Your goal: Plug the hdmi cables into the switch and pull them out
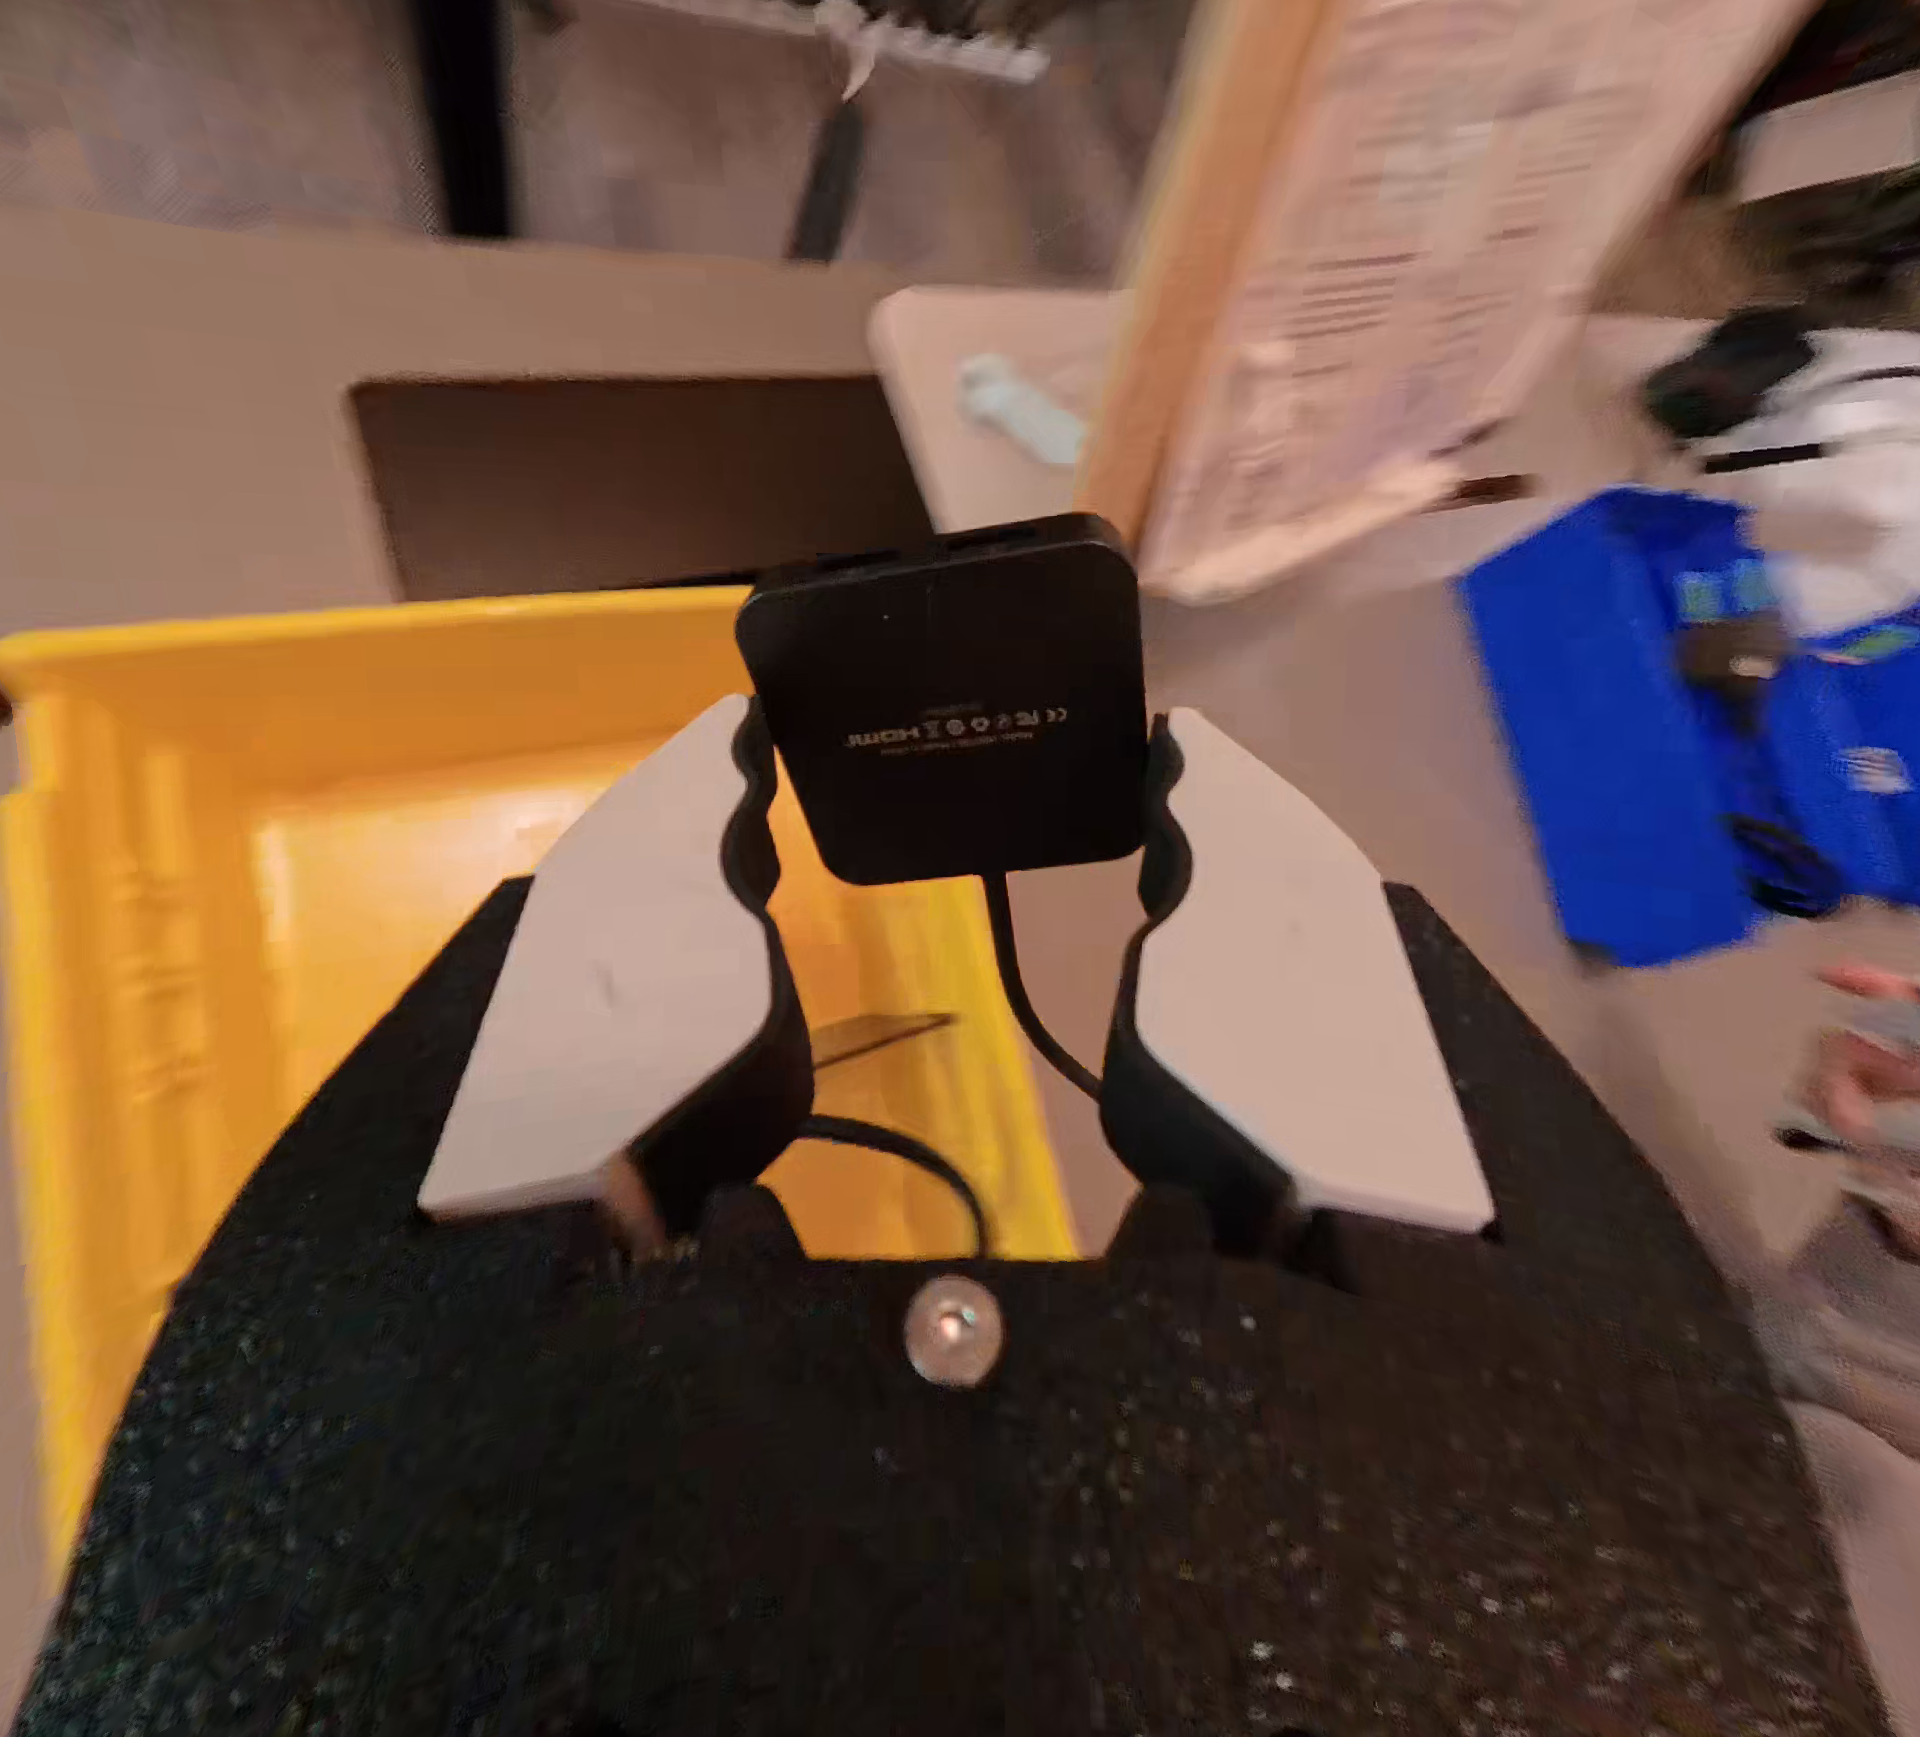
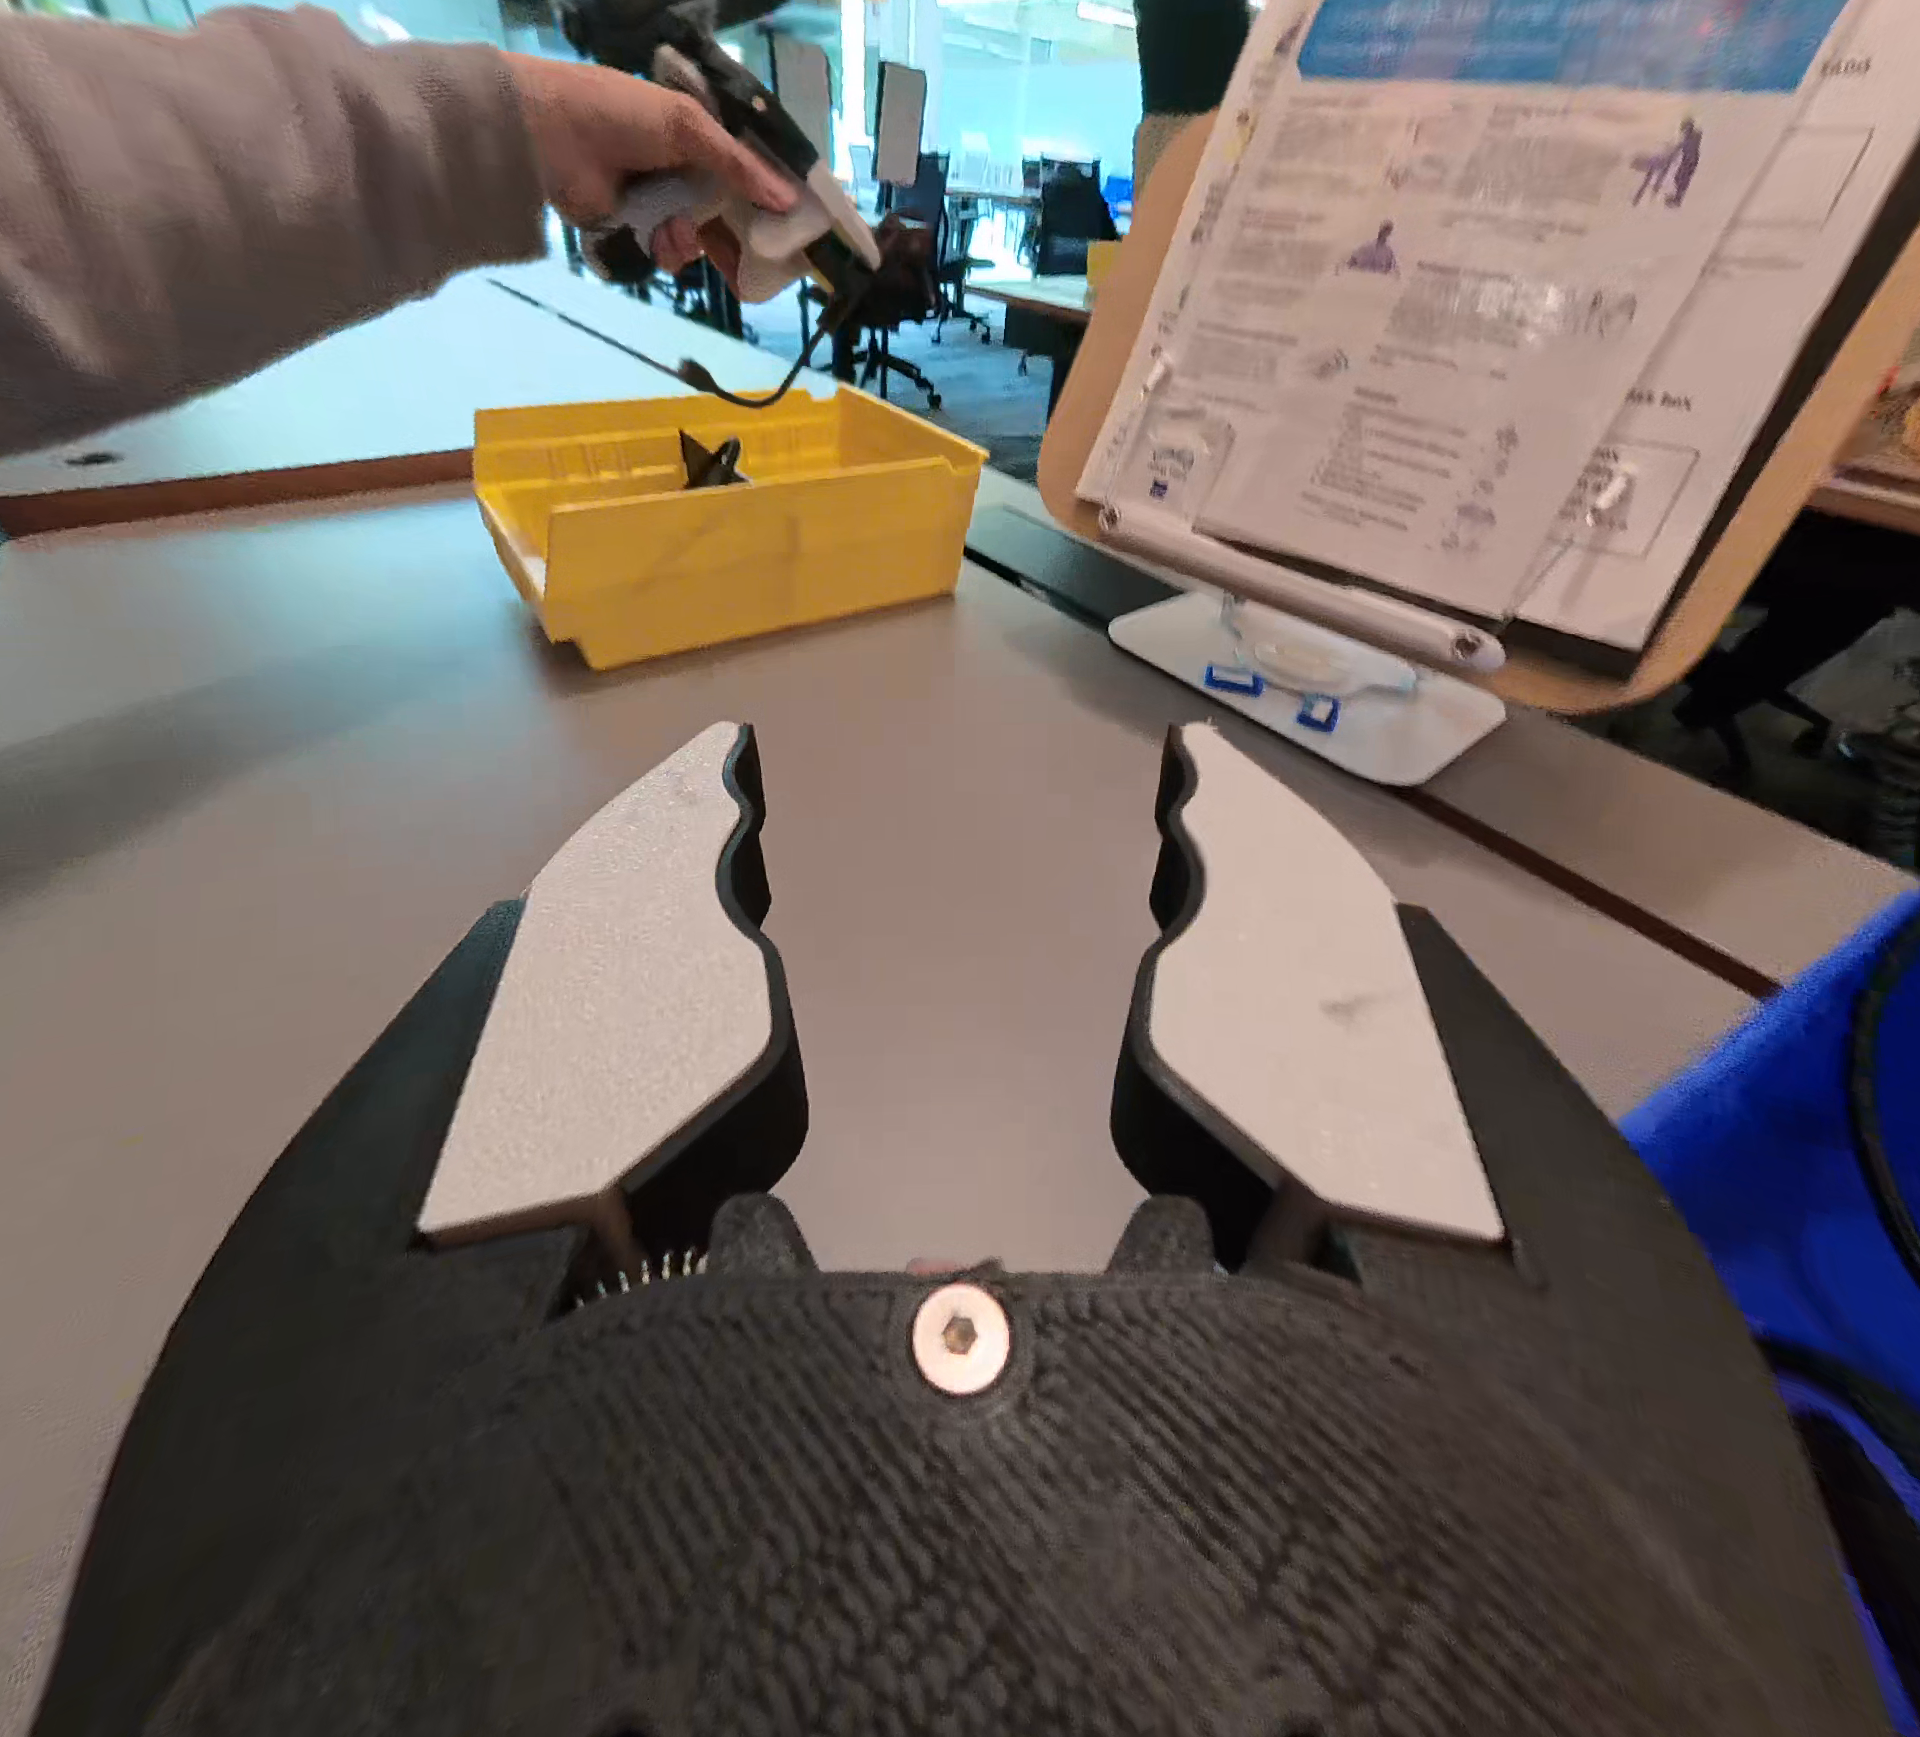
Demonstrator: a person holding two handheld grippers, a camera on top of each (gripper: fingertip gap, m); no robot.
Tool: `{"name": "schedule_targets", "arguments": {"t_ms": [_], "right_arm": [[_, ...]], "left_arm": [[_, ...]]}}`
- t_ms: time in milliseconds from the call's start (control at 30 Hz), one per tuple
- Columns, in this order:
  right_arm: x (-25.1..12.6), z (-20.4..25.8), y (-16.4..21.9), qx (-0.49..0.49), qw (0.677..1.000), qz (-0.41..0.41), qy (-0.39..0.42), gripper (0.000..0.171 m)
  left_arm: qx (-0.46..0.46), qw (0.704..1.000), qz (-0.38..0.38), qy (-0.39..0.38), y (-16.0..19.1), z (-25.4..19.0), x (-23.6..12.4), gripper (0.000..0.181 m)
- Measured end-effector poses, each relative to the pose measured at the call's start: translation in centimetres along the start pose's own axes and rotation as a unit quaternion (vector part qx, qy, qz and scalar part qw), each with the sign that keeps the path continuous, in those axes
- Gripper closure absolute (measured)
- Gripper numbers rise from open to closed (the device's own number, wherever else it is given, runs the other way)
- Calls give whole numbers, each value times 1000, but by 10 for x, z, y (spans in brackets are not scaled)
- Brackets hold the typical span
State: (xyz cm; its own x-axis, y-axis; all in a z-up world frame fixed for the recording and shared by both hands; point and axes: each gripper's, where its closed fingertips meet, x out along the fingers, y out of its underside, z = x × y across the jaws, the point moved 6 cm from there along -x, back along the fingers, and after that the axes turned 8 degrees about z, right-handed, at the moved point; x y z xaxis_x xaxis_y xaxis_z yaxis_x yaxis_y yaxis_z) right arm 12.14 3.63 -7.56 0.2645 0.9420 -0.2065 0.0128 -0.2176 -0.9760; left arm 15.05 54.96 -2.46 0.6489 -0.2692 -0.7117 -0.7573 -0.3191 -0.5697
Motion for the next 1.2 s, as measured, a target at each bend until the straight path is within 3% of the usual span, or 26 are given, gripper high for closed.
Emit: {"name": "schedule_targets", "arguments": {"t_ms": [133, 300, 467, 567, 667, 767, 867, 933, 1033, 1100, 1200], "right_arm": [[41, 13, -19, -50, 998, -30, -2, 95], [90, 42, -46, -147, 982, -109, -44, 85], [95, 63, -58, -185, 963, -174, -85, 81], [96, 71, -50, -214, 956, -151, -129, 80], [88, 77, -45, -250, 941, -169, -154, 99], [85, 72, -36, -264, 940, -132, -172, 103], [88, 67, -27, -313, 938, -86, -123, 103], [90, 56, -22, -333, 939, -42, -69, 103], [95, 43, -16, -362, 932, 10, 18, 103], [102, 42, -10, -400, 913, 46, 60, 103], [112, 49, -7, -423, 900, 68, 83, 103]], "left_arm": [[77, 980, -65, 169, 27, -90, -27, 113], [152, 920, -43, 358, 102, -189, -13, 113], [151, 865, 23, 478, 164, -237, 20, 113], [146, 841, 52, 518, 185, -254, 37, 113], [142, 825, 69, 542, 196, -262, 49, 113], [139, 828, 69, 539, 203, -262, 61, 113], [157, 853, 56, 495, 200, -254, 68, 122], [157, 893, 7, 421, 187, -241, 67, 123], [158, 923, -56, 346, 175, -242, 52, 121], [189, 942, -28, 277, 181, -251, 56, 106], [206, 961, 9, 184, 192, -259, 72, 128]]}}
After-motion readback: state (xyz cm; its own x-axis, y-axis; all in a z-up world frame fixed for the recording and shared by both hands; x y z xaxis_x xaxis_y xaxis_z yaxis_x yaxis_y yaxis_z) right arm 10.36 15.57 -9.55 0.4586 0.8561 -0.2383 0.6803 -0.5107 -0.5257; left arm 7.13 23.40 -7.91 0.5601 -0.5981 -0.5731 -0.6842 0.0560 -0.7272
